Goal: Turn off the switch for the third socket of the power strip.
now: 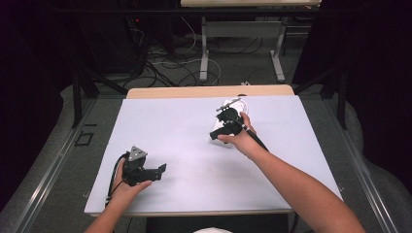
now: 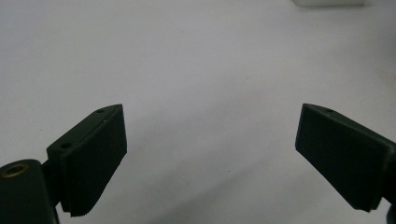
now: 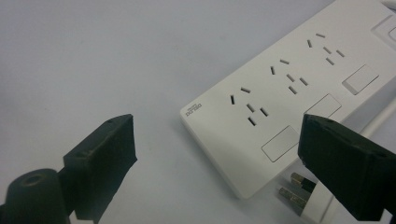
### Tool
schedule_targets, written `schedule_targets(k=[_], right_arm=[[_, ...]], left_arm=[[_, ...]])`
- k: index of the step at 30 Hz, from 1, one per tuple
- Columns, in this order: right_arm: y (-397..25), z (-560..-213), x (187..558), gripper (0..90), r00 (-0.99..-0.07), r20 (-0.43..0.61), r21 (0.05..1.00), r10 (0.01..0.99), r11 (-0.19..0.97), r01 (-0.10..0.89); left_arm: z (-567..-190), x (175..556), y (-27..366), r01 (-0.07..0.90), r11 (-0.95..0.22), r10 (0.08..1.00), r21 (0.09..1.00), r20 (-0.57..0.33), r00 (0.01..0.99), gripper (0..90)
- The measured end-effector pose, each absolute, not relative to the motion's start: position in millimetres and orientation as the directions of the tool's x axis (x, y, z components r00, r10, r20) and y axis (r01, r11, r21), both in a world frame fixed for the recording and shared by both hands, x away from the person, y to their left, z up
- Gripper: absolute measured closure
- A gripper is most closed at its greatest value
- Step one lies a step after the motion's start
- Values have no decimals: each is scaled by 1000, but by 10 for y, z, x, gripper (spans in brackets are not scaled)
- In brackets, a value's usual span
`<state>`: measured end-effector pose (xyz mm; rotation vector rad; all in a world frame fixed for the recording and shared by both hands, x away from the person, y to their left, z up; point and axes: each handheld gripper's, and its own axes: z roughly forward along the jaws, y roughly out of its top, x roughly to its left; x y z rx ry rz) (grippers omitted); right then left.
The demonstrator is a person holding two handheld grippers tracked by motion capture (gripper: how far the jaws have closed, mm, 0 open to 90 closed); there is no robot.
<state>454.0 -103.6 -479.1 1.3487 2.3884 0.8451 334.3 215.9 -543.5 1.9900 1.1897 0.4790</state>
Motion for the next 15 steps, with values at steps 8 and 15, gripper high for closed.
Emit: schedule_targets(k=[8, 15], right_arm=[[-1066, -4727, 4470, 61, -539, 26, 614, 842, 412, 673], [-1127, -4650, 4394, 0, -542, 51, 645, 839, 387, 659]], left_arm=[[-5434, 3343, 2159, 583, -283, 865, 761, -59, 498, 87], [-5434, 3341, 2159, 583, -282, 865, 762, -60, 498, 87]])
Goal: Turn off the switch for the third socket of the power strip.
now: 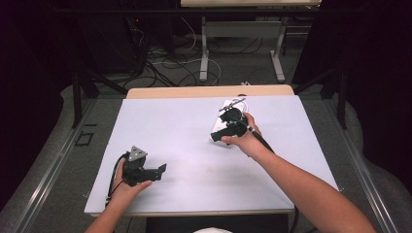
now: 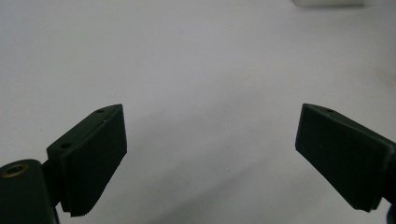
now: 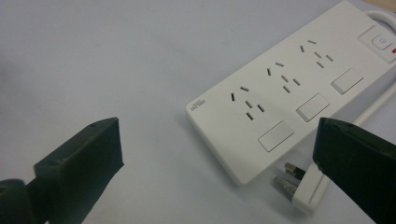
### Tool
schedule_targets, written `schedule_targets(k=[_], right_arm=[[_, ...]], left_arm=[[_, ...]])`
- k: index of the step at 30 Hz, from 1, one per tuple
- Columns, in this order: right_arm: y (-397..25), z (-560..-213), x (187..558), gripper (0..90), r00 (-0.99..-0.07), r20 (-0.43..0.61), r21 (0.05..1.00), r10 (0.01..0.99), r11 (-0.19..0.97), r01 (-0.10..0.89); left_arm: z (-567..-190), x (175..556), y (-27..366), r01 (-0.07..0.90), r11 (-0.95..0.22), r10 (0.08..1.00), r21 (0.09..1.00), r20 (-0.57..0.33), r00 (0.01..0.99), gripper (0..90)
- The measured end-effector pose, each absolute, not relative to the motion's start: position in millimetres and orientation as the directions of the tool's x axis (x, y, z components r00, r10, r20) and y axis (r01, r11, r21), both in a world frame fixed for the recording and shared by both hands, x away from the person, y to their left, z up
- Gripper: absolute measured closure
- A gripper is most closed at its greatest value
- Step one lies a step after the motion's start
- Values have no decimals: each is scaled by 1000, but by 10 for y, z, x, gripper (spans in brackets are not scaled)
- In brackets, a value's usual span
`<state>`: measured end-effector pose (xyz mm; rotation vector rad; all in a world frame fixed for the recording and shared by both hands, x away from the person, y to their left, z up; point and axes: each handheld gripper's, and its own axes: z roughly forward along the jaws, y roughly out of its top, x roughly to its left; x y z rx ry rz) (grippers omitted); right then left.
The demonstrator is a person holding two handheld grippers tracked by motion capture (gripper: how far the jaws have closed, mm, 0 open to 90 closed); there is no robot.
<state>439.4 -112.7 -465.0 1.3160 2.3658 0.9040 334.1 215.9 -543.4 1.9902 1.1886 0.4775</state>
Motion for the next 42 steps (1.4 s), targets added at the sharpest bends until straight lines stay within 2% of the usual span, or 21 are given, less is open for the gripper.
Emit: schedule_targets(k=[9, 25, 42], right_arm=[[-1251, -4571, 4290, 0, -534, 48, 664, 844, 372, 649], [-1558, -4671, 4066, 0, -544, 13, 679, 839, 392, 621], [-1968, -4766, 3873, 0, -482, 61, 729, 874, 291, 620]], left_arm=[[-5434, 3341, 2158, 583, -281, 865, 763, -61, 497, 87], [-5442, 3343, 2151, 586, -277, 867, 762, -65, 494, 87], [-5444, 3349, 2154, 589, -288, 865, 755, -59, 498, 87]])
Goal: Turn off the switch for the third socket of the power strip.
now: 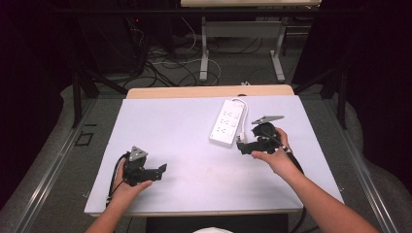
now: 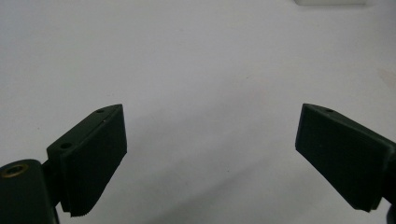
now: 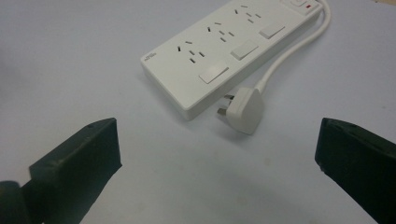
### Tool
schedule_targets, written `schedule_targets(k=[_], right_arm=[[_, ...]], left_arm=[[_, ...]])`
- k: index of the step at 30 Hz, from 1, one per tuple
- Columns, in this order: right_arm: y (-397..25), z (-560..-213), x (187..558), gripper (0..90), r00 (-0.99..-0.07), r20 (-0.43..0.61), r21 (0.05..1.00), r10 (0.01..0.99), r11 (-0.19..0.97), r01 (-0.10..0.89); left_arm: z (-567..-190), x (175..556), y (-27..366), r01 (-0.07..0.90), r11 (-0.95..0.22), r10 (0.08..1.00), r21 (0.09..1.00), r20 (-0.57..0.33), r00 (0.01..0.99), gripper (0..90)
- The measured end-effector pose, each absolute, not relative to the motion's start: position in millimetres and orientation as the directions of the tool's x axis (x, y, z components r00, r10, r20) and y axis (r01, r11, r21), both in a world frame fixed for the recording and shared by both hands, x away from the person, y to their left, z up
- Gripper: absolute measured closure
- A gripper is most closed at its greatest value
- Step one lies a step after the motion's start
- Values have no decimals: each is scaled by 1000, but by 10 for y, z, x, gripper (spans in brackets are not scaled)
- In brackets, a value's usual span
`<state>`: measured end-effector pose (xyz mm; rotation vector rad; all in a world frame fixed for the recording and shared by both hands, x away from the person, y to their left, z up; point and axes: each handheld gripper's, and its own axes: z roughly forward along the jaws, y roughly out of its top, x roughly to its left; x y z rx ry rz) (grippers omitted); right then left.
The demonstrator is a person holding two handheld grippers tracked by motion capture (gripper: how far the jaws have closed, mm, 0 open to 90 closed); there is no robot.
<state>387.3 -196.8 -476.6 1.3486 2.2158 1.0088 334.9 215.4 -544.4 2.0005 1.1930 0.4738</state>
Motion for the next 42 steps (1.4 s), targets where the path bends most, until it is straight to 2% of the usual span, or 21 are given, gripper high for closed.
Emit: schedule_targets(k=[23, 42], right_arm=[[-2360, -5061, 3629, 0, -412, 69, 771, 909, 214, 600], [-2737, -5375, 3508, 0, -301, 127, 774, 945, 95, 626]], left_arm=[[-5438, 3343, 2148, 591, -282, 868, 756, -62, 493, 83], [-5453, 3351, 2132, 588, -265, 866, 764, -79, 493, 21]])
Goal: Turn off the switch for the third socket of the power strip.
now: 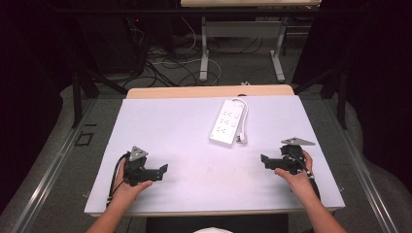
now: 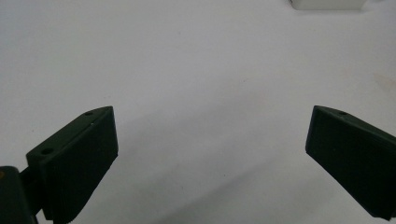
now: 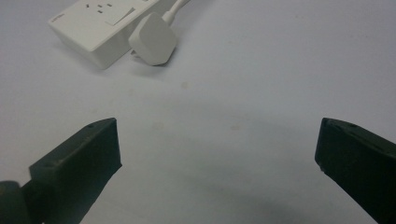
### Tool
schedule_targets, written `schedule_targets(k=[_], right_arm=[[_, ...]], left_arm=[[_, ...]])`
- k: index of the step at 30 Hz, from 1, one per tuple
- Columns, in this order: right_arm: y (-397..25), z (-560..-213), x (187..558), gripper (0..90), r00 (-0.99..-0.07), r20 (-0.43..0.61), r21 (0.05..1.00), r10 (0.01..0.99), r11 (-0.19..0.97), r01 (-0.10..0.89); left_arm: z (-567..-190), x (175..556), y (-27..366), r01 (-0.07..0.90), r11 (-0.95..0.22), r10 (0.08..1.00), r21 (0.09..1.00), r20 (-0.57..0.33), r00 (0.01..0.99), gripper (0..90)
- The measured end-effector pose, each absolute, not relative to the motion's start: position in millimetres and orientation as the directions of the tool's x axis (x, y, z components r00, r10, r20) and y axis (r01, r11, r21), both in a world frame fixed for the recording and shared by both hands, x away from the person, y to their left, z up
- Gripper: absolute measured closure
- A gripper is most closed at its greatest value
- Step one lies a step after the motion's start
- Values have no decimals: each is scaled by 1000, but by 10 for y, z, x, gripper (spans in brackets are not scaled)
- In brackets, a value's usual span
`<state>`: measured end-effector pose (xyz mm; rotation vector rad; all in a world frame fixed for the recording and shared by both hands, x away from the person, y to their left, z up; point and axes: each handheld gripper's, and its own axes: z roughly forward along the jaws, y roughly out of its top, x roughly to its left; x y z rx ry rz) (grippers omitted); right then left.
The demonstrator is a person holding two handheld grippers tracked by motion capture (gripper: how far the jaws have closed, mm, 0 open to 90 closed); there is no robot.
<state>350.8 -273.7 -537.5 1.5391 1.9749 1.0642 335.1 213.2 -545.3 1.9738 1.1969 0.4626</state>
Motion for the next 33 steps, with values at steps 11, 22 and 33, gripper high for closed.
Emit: schedule_targets(k=[11, 22, 33], right_arm=[[-2921, -5448, 3523, 0, -220, 150, 782, 964, 20, 622], [-3048, -5496, 3532, 0, -164, 149, 789, 975, -17, 614], [-3121, -5516, 3542, 0, -133, 170, 783, 976, -52, 620]], left_arm=[[-5463, 3358, 2124, 591, -275, 861, 758, -79, 502, 2], [-5459, 3359, 2134, 590, -271, 859, 760, -86, 505, 2], [-5464, 3361, 2131, 594, -268, 860, 759, -89, 502, 2]])
